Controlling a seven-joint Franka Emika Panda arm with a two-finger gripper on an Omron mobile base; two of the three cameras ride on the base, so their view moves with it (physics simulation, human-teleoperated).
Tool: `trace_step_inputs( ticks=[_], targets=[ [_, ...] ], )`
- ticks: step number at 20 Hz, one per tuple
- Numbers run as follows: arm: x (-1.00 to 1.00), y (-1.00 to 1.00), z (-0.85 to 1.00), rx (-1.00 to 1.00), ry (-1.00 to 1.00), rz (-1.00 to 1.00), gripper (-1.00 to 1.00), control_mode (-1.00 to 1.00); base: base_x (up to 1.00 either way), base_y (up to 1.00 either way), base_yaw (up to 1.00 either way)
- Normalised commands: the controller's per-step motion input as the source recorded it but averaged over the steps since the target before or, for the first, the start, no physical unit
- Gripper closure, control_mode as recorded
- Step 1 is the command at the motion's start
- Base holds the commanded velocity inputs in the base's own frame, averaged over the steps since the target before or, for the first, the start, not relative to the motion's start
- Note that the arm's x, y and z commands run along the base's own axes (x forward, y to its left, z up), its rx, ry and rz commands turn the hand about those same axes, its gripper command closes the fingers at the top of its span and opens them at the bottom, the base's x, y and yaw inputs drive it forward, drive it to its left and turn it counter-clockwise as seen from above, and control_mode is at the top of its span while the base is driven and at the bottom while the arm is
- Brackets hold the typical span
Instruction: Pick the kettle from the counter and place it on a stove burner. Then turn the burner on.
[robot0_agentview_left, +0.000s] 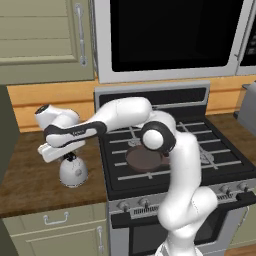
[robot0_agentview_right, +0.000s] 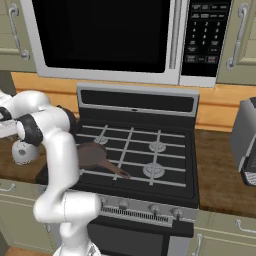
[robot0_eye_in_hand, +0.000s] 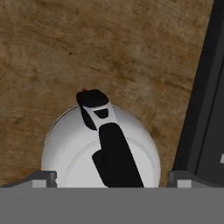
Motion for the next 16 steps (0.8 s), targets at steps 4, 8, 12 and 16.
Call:
trace_step_inputs(
  ticks=[4,8,12,16],
  targets=[
    [0.00,-0.14,-0.13,0.00,-0.01,0.00,1.00,-1.00,0.00,0.00,0.00],
    [0.00,-0.02,0.00,0.00,0.00,0.00,1.00,-1.00,0.00,0.00,0.00],
    [0.00,-0.04,0.00,0.00,-0.05,0.00,1.00,-1.00,0.00,0.00,0.00],
    [-0.19,-0.43,0.16,0.02,-0.31,0.00,1.00,-1.00,0.00,0.00,0.00]
  ],
)
